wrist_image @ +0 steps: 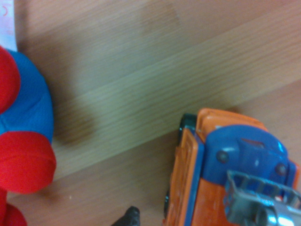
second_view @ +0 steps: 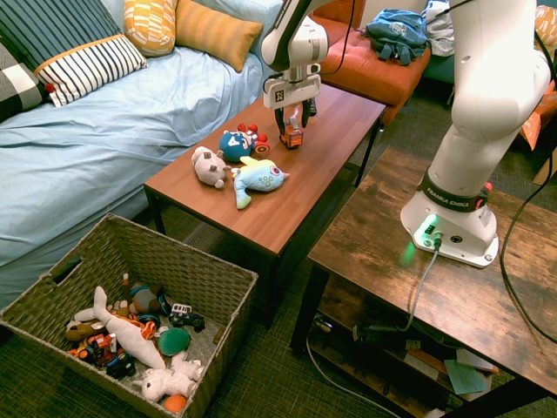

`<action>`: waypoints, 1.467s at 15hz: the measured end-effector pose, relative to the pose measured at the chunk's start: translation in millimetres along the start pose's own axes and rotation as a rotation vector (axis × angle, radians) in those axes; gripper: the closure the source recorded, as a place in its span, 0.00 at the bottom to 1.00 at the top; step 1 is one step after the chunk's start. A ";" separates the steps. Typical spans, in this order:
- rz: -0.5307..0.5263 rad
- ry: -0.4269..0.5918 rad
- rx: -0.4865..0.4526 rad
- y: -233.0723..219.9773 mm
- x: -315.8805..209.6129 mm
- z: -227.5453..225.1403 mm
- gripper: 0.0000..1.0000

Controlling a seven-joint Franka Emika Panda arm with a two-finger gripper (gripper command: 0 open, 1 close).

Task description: Put the toy car in the basket

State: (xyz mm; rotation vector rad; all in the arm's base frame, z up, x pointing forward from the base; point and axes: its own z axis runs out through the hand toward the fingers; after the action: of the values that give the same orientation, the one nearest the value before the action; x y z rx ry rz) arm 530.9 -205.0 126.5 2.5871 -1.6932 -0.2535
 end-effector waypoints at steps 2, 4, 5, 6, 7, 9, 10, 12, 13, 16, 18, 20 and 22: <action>0.004 -0.004 -0.005 -5.6 6.4 12.3 1.00; 0.004 -0.004 0.000 -7.8 10.4 14.4 1.00; 0.003 -0.004 0.001 -8.4 10.6 14.6 1.00; 0.003 -0.005 0.000 -8.8 10.3 15.6 1.00; 0.002 -0.007 -0.001 -8.8 10.0 16.9 1.00; 0.000 -0.009 -0.003 -9.0 9.2 18.8 1.00; -0.001 -0.009 -0.003 -9.3 9.0 18.8 1.00; -0.005 -0.011 0.000 -9.8 8.5 18.6 1.00; -0.008 -0.015 0.008 -10.1 8.3 17.8 1.00; -0.019 0.018 0.063 -5.2 2.8 -16.3 1.00; -0.064 0.073 0.128 -10.8 -26.2 -64.0 1.00; -0.164 0.122 0.156 -32.4 -91.0 -103.5 1.00; -0.265 0.187 0.138 -52.1 -179.6 -127.6 1.00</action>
State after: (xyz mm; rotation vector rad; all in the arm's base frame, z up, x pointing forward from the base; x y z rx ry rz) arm 528.0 -27.2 266.5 2.8285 -1.3525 0.1005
